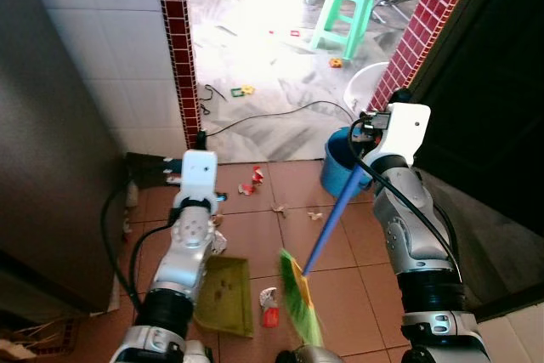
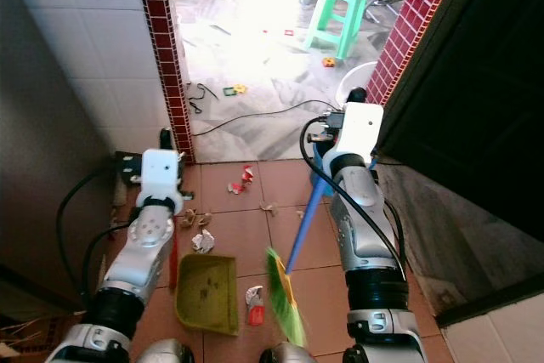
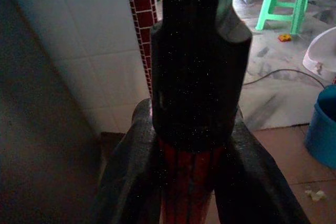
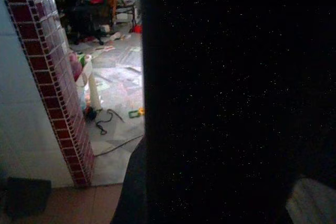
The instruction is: Sweep floor
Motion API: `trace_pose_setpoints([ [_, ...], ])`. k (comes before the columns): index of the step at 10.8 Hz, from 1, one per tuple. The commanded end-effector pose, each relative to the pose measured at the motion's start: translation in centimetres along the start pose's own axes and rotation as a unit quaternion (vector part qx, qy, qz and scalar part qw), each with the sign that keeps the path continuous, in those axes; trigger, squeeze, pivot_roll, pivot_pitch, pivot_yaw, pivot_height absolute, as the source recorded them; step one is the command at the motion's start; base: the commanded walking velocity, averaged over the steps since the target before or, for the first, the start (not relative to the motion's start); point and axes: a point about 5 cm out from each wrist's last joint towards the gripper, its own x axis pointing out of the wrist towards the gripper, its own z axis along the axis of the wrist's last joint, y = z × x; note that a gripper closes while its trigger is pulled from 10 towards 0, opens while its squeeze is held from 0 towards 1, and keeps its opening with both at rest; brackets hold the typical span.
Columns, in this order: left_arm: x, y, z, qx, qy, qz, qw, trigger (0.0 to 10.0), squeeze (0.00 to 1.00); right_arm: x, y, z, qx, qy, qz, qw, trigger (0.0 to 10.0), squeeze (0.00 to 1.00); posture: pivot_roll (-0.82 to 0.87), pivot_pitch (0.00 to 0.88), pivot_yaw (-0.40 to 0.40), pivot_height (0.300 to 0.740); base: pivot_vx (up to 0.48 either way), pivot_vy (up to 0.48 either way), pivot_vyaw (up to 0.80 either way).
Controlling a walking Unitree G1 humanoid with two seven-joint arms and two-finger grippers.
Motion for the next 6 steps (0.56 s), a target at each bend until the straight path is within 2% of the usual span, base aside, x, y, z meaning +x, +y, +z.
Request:
trace_pose_setpoints([
  [1,0.5,-0.4,1.3,0.027,-0.018,-0.015,0.999,10.0,0.0,0.3,0.0,1.0,-0.006,-0.017,-0.002,1.0,10.0,0.0,-0.08,0.0,-0.052,0.74,0.0,0.0,0.0],
  [2,0.5,-0.4,1.5,0.028,-0.008,-0.025,0.999,10.0,0.0,0.3,-0.1,1.1,-0.01,-0.018,-0.002,1.0,10.0,0.0,-0.08,0.0,-0.05,0.74,0.0,0.0,0.0],
  [3,0.4,-0.6,1.5,0.008,-0.002,-0.025,1.0,10.0,0.0,0.4,-0.4,0.9,-0.012,-0.013,-0.008,1.0,10.0,0.0,-0.08,0.0,-0.05,0.74,0.0,0.0,0.0],
  [4,0.2,-1.4,0.2,0.004,0.045,-0.03,0.999,10.0,0.0,0.6,-0.4,0.6,-0.013,-0.004,-0.017,1.0,10.0,0.0,-0.07,0.0,-0.05,0.74,0.0,0.0,0.0],
  [6,0.1,-2.0,0.1,0.001,0.048,-0.056,0.997,10.0,0.0,0.7,-0.1,0.7,-0.016,-0.005,-0.016,1.0,10.0,0.0,-0.07,0.0,-0.05,0.74,0.0,0.0,0.0],
])
